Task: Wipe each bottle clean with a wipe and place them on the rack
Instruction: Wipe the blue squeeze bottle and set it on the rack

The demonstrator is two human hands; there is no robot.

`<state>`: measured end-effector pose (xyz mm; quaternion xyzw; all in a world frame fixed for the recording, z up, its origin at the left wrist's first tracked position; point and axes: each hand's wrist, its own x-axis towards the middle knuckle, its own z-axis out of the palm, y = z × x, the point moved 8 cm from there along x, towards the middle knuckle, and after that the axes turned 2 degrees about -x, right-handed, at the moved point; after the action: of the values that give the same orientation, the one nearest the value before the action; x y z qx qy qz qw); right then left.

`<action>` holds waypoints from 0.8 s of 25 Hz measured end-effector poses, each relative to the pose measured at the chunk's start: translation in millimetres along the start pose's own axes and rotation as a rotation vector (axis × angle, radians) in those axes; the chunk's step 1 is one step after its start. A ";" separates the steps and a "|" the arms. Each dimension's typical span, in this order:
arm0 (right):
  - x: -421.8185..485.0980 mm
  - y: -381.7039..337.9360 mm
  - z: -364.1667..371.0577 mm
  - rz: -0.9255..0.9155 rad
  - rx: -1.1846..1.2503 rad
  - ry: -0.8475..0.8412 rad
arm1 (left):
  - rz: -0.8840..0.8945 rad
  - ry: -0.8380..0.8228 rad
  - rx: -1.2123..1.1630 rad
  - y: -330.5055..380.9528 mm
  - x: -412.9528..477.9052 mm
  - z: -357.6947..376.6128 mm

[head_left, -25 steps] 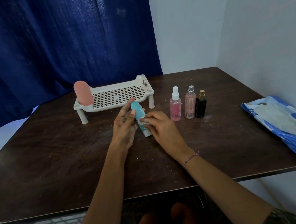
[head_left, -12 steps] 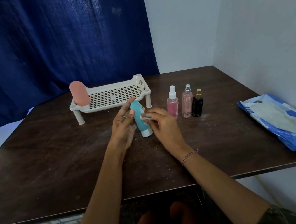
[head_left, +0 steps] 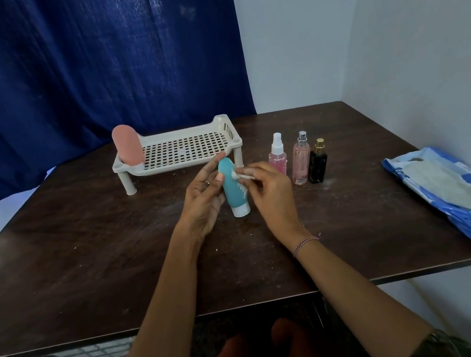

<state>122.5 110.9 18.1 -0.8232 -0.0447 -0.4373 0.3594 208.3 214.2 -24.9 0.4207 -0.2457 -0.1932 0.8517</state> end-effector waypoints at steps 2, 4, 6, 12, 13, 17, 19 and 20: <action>0.0 0.9 -1.4 0.013 0.005 0.012 | -0.009 -0.004 0.001 -1.3 0.0 0.4; -2.7 -3.6 0.9 -0.034 -0.026 -0.008 | -0.009 -0.005 0.000 -1.3 -0.1 -0.4; -6.1 -9.6 3.0 -0.094 -0.061 -0.016 | -0.006 -0.014 0.001 -0.5 -0.4 -0.1; -3.0 -2.9 1.2 -0.014 -0.006 0.009 | -0.020 -0.029 0.003 -2.0 -0.9 1.4; -1.6 1.7 -0.2 0.029 0.019 0.026 | -0.020 -0.033 0.008 -2.3 -0.9 2.0; 1.1 12.4 -3.0 0.136 0.043 0.046 | -0.029 -0.034 0.027 -2.5 -0.2 1.6; -0.2 6.1 -2.3 0.086 0.043 0.033 | -0.033 -0.047 0.032 -2.6 -0.2 2.5; -1.5 1.6 -1.8 0.051 0.046 0.021 | -0.034 -0.056 0.032 -2.6 -0.5 3.5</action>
<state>120.9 108.9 16.7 -0.8109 -0.0298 -0.4354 0.3898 205.5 210.9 -25.3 0.4328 -0.2651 -0.2156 0.8343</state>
